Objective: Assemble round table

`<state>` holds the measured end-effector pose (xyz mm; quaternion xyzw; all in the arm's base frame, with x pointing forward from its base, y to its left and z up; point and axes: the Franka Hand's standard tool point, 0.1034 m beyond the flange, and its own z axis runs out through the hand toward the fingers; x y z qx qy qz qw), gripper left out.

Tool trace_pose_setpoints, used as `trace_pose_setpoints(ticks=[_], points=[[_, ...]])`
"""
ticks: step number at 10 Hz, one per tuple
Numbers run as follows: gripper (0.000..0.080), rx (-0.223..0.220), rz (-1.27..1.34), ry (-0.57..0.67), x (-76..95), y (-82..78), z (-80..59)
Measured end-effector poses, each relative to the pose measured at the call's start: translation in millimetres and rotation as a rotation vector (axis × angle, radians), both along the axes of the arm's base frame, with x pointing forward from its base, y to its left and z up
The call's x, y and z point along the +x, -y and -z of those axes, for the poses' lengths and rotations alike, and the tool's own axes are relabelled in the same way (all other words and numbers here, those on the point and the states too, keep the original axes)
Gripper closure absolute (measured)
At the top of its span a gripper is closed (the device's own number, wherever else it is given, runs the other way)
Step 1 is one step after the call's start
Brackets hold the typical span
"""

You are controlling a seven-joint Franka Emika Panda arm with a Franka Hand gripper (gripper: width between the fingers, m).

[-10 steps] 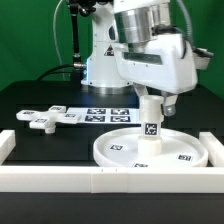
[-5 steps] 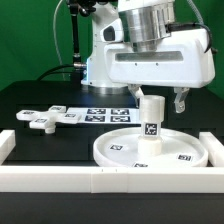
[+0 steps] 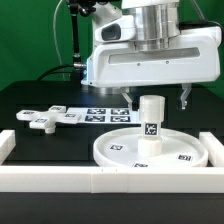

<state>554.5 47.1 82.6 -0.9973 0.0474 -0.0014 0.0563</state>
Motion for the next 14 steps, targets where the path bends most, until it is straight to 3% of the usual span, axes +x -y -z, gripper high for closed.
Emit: trace_pose_setpoints(ticks=[5, 9, 14], points=[[0.015, -0.009, -0.386, 0.041, -0.2, 1.7, 0.5], [0.015, -0.055, -0.765, 0.06, 2.4, -12.1, 1.6], [0.015, -0.063, -1.175, 0.092, 2.7, -3.1, 4.8]])
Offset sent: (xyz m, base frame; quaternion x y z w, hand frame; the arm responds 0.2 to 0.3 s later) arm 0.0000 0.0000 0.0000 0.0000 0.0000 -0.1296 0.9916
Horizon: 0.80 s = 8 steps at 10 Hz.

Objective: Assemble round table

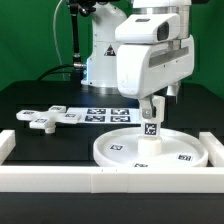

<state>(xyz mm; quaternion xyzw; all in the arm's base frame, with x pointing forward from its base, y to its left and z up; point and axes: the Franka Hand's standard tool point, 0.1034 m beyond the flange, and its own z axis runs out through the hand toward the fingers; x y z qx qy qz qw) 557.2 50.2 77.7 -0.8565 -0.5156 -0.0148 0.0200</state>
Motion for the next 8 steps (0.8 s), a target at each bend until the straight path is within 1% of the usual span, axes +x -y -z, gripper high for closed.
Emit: trace_pose_setpoints(ticks=[2, 4, 7, 8], points=[[0.015, -0.036, -0.245, 0.008, 2.0, 2.1, 1.7], [0.015, -0.062, -0.403, 0.013, 2.9, 1.9, 1.2], [0.015, -0.089, -0.612, 0.013, 2.7, 2.7, 1.5], [0.015, -0.09, -0.653, 0.012, 2.4, 3.4, 1.8]])
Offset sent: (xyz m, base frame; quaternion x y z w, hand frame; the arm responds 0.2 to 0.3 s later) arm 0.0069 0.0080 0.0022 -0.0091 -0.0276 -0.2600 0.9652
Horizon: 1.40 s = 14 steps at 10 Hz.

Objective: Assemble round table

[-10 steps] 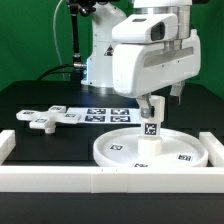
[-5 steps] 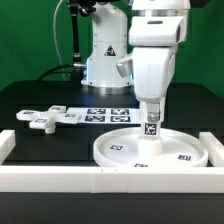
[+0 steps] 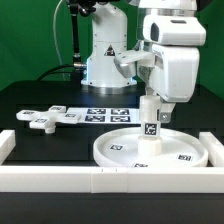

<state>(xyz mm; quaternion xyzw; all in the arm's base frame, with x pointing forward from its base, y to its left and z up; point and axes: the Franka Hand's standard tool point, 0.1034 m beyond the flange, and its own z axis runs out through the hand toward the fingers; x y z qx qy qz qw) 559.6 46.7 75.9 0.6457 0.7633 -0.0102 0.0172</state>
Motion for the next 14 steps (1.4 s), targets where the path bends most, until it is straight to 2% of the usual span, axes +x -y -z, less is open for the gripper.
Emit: trace_pose_setpoints(ticks=[4, 6, 11, 14], points=[[0.015, -0.008, -0.154, -0.008, -0.8, 4.4, 0.8], [0.0387, -0.009, -0.147, -0.007, -0.8, 4.9, 0.9], [0.0393, -0.007, -0.108, -0.007, -0.9, 6.2, 1.6], [0.0392, 0.005, 0.261, 0.005, -1.4, 10.3, 2.5]])
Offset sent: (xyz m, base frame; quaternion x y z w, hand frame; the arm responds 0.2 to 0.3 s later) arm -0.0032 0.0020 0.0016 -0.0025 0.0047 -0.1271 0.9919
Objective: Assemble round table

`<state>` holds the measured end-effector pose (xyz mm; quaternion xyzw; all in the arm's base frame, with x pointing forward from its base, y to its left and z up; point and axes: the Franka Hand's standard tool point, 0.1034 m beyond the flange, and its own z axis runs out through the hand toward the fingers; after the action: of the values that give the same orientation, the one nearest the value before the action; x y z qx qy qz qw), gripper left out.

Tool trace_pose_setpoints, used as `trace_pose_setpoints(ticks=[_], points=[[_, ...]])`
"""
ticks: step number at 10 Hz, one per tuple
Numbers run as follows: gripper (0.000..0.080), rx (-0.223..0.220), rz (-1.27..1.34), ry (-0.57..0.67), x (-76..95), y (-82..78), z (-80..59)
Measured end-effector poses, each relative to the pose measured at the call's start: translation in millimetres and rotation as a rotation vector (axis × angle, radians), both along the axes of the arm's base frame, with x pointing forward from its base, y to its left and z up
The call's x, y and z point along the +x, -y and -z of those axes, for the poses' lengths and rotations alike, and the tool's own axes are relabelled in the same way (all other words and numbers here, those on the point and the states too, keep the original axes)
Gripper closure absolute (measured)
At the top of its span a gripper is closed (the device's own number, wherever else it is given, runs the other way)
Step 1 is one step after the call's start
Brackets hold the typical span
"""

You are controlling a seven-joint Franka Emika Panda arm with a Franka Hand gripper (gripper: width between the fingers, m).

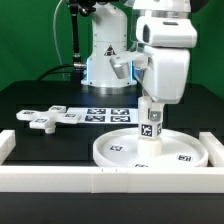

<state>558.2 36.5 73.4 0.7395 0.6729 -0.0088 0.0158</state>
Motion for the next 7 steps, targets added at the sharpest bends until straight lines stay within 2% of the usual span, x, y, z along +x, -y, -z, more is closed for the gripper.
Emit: trace_pose_setpoints(ticks=[5, 7], points=[[0.0392, 0.009, 0.638, 0.025, -0.7, -5.3, 0.6], [0.0392, 0.027, 0.84, 0.054, 2.7, -9.3, 0.1]])
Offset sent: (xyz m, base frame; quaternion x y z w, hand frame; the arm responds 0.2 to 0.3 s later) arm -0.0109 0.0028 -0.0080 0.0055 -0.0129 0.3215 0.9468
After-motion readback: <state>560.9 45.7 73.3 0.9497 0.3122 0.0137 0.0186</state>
